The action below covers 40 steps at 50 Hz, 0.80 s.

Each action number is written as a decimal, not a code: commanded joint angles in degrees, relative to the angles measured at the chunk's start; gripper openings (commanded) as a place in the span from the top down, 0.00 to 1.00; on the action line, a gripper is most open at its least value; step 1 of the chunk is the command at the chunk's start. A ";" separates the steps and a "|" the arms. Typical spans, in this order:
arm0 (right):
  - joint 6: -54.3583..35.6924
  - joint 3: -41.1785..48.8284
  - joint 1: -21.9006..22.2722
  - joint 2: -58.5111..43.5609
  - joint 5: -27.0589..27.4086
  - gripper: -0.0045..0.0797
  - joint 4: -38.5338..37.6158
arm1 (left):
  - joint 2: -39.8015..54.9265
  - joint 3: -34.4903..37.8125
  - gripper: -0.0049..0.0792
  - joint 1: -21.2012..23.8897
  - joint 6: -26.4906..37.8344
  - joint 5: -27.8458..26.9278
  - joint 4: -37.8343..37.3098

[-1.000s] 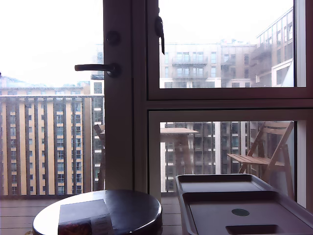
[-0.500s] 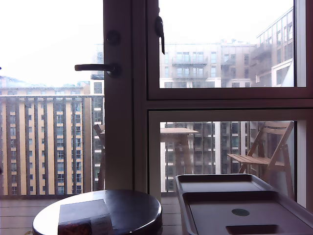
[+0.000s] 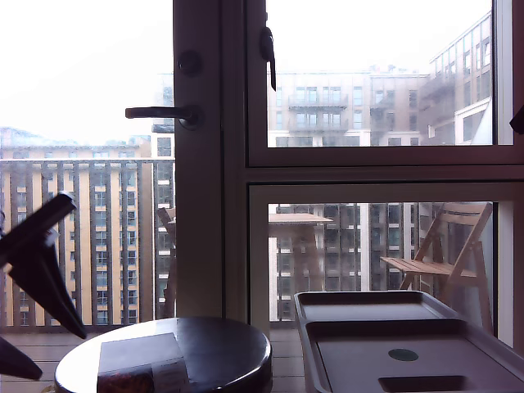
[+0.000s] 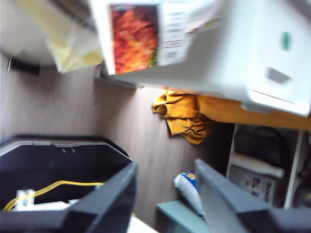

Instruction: First open the recycling bin's lid, then pick the cardboard sleeve and place it inside the bin before closing the lid

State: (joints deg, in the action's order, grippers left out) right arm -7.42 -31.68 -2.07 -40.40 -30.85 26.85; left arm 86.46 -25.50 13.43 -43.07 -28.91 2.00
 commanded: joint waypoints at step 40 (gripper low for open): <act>-0.13 -0.70 -0.55 -0.44 1.44 0.96 -2.45 | 27.80 -2.47 0.20 0.09 -18.29 1.60 32.35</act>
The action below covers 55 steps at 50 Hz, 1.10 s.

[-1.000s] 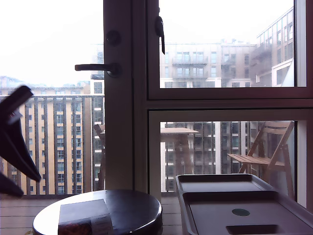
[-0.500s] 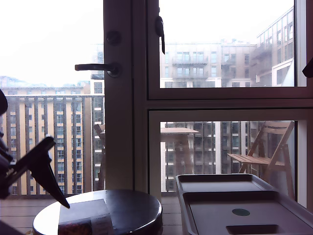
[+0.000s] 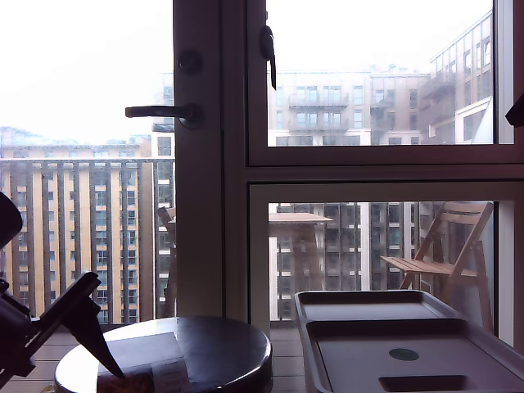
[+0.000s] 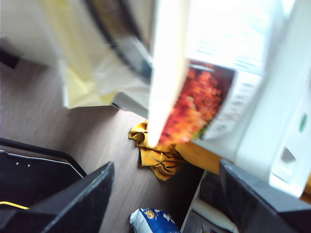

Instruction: First open the recycling bin's lid, then pick the cardboard sleeve and place it inside the bin before closing the lid

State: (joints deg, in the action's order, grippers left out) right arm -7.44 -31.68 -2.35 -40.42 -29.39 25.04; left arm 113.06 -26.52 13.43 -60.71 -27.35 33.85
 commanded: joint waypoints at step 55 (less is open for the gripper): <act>0.13 -0.70 -0.26 -0.42 -0.02 0.96 -1.51 | 6.51 -9.64 0.69 1.60 -3.76 5.62 -2.58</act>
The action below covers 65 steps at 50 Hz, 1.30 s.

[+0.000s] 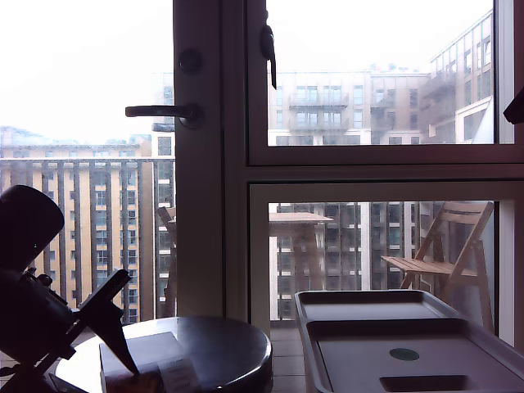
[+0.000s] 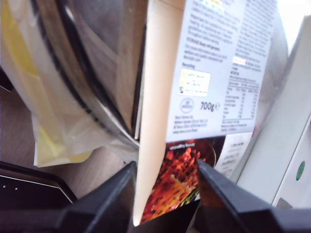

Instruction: First open the recycling bin's lid, then pick the cardboard sleeve and place it inside the bin before closing the lid

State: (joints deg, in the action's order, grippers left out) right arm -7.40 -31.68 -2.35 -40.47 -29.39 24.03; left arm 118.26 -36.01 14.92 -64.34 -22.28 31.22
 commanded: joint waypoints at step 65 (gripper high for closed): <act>-1.62 -0.70 -0.72 -0.63 -0.02 0.96 5.90 | -8.02 -0.13 0.97 -0.24 5.46 -7.78 0.46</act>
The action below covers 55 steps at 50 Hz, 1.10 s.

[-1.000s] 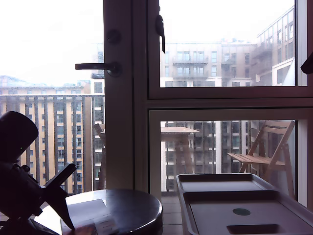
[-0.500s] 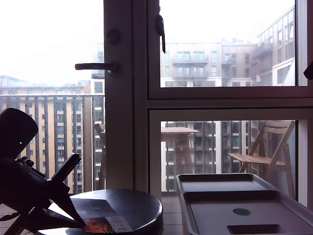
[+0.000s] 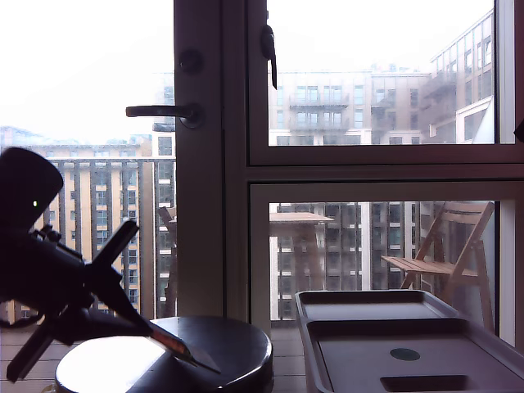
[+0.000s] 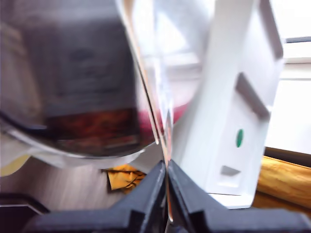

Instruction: First open the recycling bin's lid, then pick the cardboard sleeve and place it inside the bin before closing the lid

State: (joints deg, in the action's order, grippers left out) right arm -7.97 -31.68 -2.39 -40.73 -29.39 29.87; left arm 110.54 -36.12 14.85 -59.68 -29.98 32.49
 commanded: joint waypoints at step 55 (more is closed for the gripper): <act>-55.08 -0.70 -12.98 -37.59 16.22 0.67 -18.95 | -4.15 -0.02 0.97 -0.17 3.15 0.17 -4.90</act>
State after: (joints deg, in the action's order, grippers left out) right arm -60.95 -31.73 -15.05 -76.38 -13.61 11.77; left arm 106.85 -36.21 14.85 -56.82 -29.91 27.14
